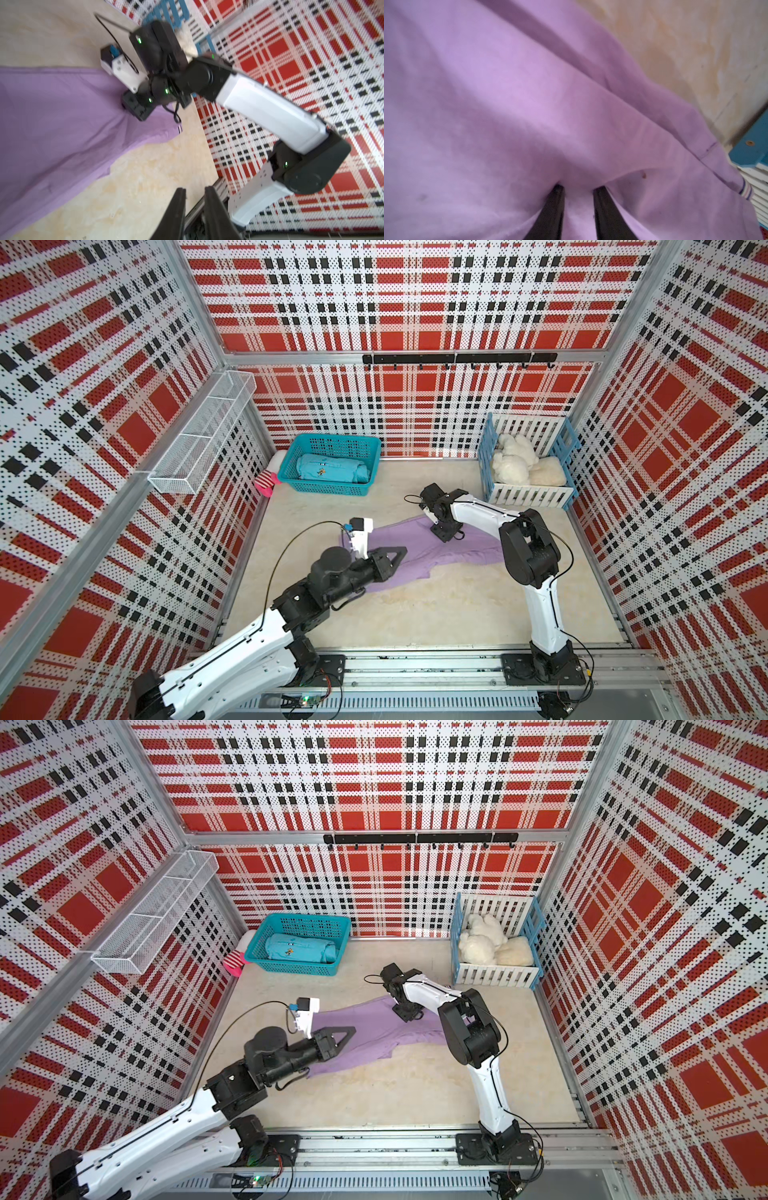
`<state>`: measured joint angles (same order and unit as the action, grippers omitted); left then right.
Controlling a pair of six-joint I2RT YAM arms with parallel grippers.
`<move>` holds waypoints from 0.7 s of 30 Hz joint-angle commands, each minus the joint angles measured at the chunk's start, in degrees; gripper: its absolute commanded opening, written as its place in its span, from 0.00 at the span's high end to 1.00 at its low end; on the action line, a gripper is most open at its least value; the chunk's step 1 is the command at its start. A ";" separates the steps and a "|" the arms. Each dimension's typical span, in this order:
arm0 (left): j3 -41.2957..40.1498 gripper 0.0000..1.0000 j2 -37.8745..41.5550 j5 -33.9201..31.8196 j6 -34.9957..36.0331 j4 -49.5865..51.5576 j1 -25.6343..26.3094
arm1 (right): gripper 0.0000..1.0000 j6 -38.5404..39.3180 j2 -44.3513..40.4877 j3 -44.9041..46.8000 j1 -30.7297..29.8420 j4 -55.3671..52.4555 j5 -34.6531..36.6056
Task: Roll up the long pants
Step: Adjust the long pant at the center of the board.
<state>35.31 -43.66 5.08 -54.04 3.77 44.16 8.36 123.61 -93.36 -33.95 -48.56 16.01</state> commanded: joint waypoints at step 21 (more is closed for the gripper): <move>-1.27 0.75 -25.82 10.73 17.67 3.61 -28.99 | 0.79 -40.59 -34.29 20.19 -4.78 -9.53 -7.96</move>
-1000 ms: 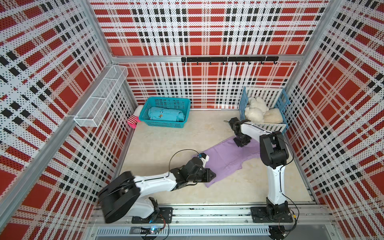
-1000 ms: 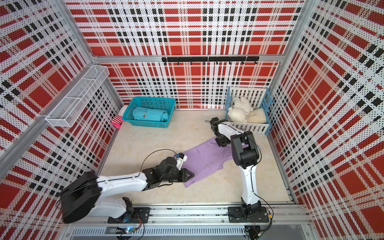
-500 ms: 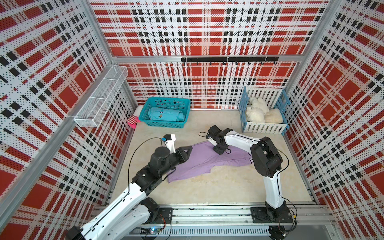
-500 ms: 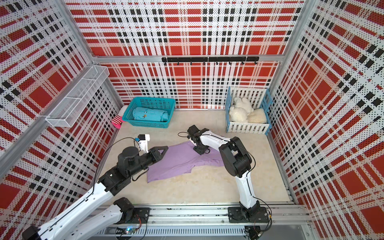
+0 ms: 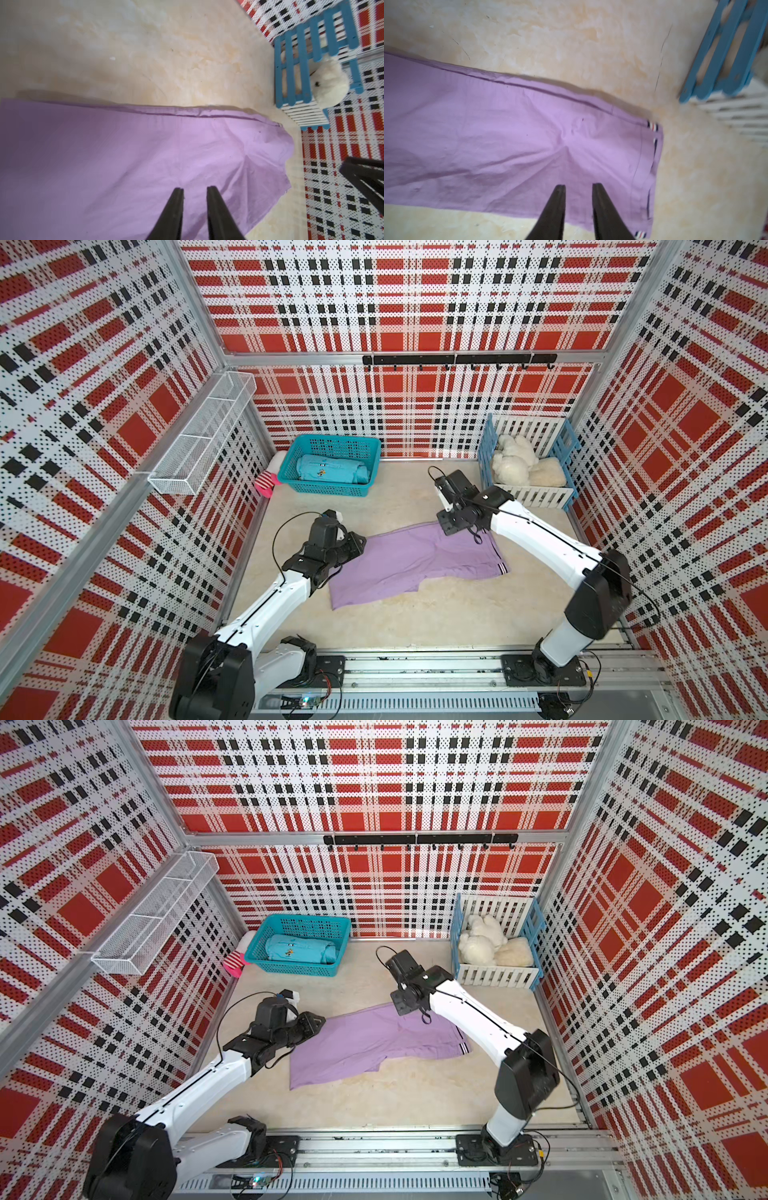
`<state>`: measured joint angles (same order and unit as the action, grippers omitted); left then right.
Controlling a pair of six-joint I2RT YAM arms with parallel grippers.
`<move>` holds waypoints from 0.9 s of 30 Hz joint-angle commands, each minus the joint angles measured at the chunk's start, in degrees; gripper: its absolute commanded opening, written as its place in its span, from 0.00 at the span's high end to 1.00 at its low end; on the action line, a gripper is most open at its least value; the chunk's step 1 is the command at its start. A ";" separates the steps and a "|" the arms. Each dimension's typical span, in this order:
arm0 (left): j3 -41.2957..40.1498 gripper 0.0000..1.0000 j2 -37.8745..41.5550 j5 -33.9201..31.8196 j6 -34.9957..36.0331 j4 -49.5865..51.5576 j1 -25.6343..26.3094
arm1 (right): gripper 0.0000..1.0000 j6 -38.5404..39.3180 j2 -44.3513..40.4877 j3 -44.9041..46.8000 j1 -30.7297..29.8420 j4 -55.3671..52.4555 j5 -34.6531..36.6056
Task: Roll up the long pants
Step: Adjust the long pant at the center of the board.
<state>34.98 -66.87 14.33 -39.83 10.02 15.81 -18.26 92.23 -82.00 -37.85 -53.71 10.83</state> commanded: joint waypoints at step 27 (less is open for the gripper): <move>-2.20 0.82 -26.39 3.70 3.62 -11.13 15.42 | 1.00 -6.97 18.45 8.78 16.18 6.93 -0.46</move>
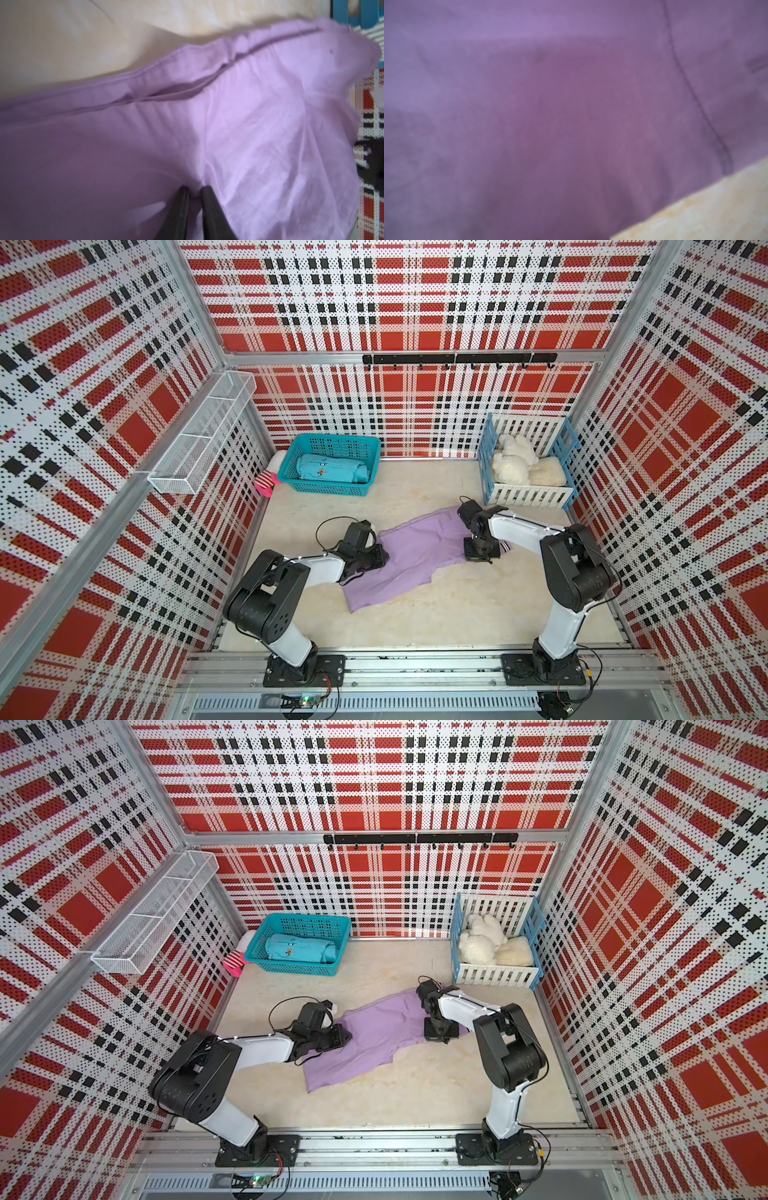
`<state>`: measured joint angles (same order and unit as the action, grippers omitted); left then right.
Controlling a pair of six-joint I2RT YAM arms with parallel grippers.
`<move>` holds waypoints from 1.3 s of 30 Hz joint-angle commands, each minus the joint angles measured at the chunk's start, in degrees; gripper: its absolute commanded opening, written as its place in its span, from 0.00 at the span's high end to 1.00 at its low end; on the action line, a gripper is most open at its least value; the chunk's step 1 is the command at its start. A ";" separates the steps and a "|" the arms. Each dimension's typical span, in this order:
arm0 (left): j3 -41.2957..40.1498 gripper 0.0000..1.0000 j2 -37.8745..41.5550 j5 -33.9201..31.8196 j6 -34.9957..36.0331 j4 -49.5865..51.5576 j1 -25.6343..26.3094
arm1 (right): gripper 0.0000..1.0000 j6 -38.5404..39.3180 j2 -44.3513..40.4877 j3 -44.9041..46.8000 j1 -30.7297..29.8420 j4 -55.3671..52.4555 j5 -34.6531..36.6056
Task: Roll up the long pants
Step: Adjust the long pant at the center of the board.
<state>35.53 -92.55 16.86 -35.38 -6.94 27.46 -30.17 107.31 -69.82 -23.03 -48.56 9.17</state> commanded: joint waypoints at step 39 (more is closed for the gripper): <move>18.05 0.82 5.26 4.85 -4.16 4.24 0.73 | 1.00 5.70 10.41 -16.50 -4.49 8.41 -12.16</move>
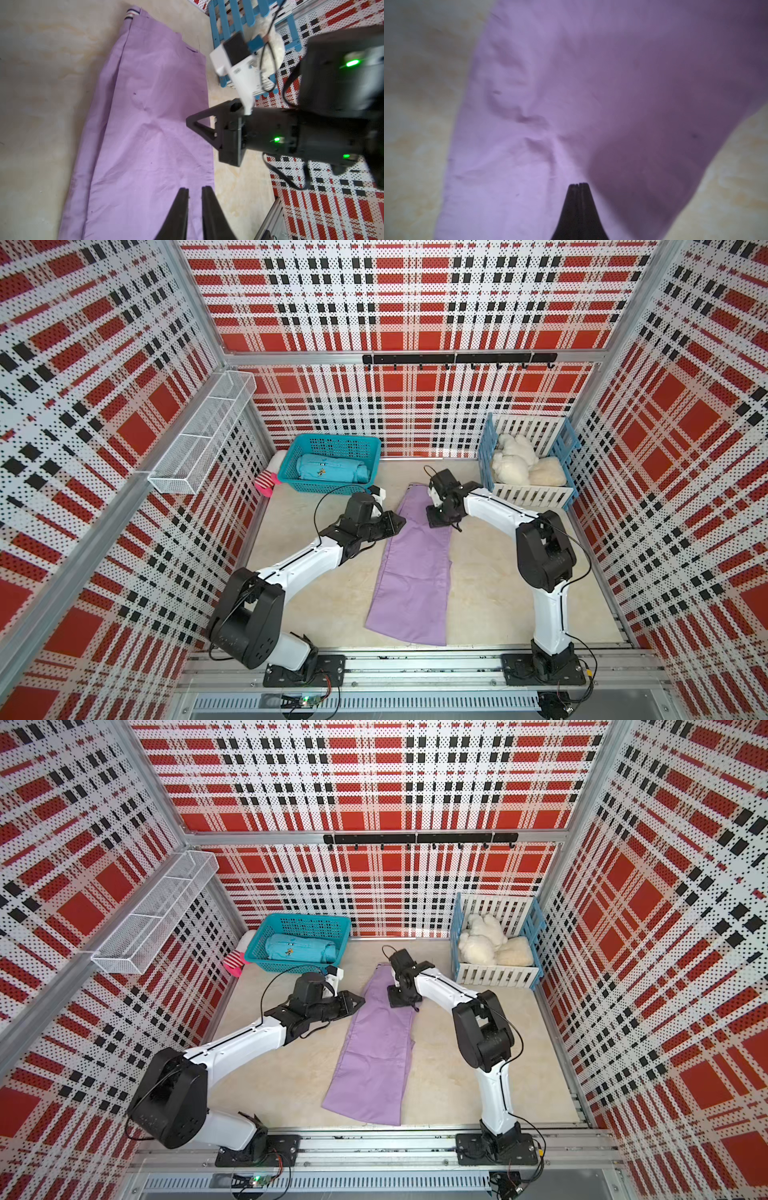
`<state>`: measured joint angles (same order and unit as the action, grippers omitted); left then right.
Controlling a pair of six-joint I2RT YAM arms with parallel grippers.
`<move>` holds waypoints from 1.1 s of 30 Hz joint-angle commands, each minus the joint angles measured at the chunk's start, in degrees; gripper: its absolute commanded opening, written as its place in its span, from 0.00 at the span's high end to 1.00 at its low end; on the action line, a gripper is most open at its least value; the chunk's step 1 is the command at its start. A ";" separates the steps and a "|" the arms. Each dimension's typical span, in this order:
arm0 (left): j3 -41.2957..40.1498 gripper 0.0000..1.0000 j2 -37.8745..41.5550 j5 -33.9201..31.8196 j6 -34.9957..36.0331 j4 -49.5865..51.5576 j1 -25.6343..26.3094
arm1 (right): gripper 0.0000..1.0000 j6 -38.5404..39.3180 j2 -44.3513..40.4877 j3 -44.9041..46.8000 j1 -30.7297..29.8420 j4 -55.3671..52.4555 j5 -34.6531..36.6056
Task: Roll up the long pants
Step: Adjust the long pant at the center of the board.
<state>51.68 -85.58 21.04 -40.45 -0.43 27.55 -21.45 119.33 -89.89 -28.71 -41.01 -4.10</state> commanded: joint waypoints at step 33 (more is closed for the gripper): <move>-7.21 0.84 -20.76 -3.88 -9.00 -19.50 7.09 | 1.00 -5.34 -3.84 24.08 4.96 11.24 -5.23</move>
<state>48.40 -108.84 19.05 -47.64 -19.92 32.80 -28.51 108.86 -66.17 -24.18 -24.45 -16.86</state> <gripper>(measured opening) 0.156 0.035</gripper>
